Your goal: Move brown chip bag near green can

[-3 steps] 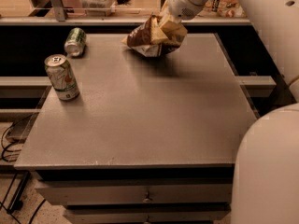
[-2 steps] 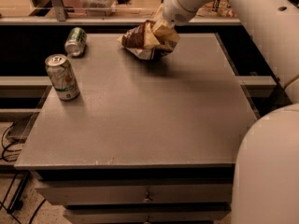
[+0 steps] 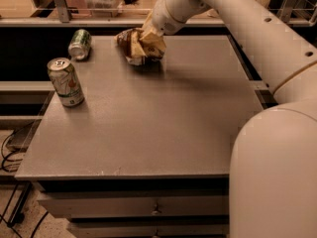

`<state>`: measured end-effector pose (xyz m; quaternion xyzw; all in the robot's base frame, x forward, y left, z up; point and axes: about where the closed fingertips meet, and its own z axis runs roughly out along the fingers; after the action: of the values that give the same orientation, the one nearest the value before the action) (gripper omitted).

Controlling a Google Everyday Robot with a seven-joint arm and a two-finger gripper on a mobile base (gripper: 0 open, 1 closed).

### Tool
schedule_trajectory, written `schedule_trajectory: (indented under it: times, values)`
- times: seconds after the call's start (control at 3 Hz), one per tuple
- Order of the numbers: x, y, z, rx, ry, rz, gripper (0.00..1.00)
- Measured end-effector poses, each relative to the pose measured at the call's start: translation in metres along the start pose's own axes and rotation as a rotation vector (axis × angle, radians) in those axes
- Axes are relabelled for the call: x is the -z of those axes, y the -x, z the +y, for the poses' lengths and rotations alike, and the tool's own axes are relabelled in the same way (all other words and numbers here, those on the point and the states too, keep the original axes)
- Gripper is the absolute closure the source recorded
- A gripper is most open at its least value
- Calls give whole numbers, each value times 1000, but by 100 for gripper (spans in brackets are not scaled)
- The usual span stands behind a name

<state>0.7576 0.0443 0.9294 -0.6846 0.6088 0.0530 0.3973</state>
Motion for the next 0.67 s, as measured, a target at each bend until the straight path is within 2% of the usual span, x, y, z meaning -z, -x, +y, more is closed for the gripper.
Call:
schedule_trajectory:
  times: [0.67]
  values:
    - [-33,51,-14,54,-5,-123,100]
